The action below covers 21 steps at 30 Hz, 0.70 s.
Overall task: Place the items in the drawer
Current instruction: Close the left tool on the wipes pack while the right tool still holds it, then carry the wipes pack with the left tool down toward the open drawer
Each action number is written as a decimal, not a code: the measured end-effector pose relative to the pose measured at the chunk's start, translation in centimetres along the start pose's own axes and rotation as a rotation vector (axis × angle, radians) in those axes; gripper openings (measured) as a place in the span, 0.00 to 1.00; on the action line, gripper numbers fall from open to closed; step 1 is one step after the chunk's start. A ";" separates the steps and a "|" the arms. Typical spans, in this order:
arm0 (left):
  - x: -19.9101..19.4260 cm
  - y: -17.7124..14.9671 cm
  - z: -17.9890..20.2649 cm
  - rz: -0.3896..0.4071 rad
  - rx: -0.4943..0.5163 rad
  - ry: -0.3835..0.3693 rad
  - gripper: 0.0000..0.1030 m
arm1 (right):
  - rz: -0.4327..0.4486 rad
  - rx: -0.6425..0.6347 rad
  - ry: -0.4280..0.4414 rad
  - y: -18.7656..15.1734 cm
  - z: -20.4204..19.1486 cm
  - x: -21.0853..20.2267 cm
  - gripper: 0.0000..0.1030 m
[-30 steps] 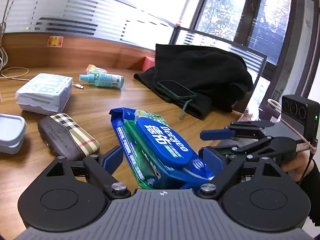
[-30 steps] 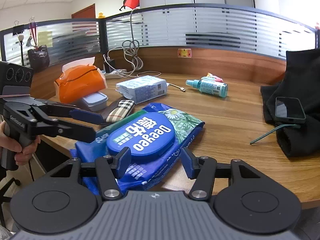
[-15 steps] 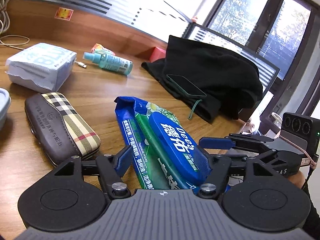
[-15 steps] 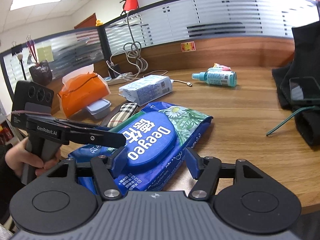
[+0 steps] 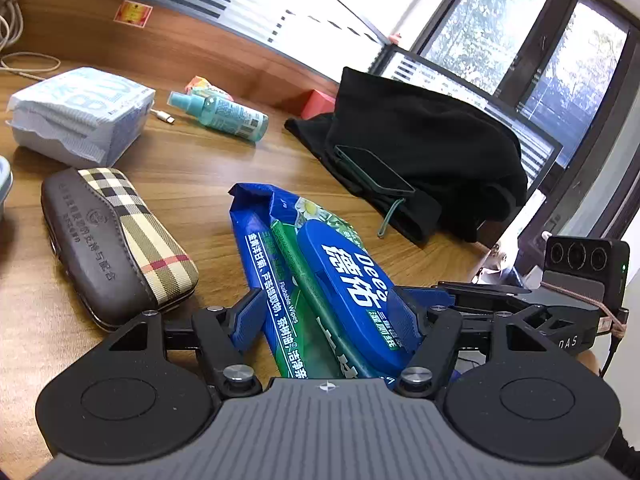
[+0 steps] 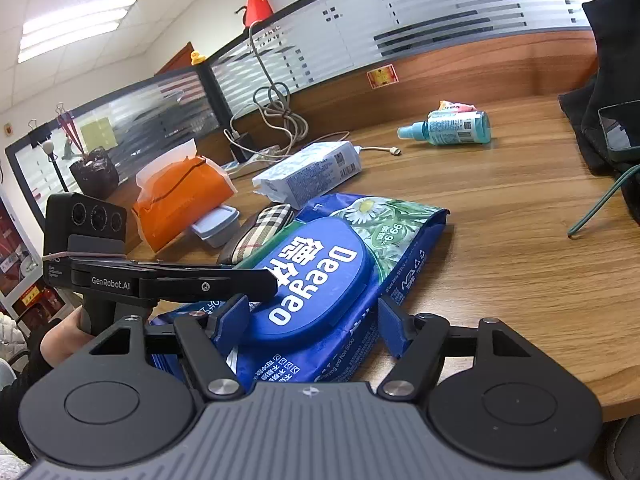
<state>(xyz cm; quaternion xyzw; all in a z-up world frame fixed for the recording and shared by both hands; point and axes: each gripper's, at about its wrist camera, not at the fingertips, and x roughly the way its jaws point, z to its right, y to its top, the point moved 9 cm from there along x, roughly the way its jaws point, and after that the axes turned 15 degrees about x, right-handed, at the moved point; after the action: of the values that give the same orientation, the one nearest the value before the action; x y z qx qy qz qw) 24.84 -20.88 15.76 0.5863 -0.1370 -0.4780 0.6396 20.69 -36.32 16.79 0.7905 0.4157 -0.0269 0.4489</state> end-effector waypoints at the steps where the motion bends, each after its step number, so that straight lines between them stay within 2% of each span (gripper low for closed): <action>1: -0.1 0.0 0.0 0.003 -0.001 -0.002 0.64 | 0.003 0.001 0.001 -0.1 -0.1 0.0 0.68; 3: -0.3 -0.1 0.3 0.004 0.012 -0.001 0.63 | 0.008 -0.002 0.004 -0.4 -0.7 -0.2 0.63; 8: -1.5 -0.5 1.1 0.008 0.014 -0.011 0.63 | 0.022 -0.012 0.011 -1.5 -2.2 -1.0 0.59; 15: -4.0 -1.5 3.2 0.029 0.039 -0.015 0.63 | 0.040 -0.026 0.021 -3.0 -4.4 -2.1 0.58; 21: -7.3 -2.5 5.7 0.056 0.073 0.016 0.63 | 0.056 -0.021 0.046 -5.1 -6.3 -5.4 0.58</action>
<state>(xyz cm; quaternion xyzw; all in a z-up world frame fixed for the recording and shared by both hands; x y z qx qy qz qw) 15.87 -18.45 17.94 0.6088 -0.1654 -0.4499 0.6321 11.58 -33.86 19.34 0.7973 0.4041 0.0083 0.4482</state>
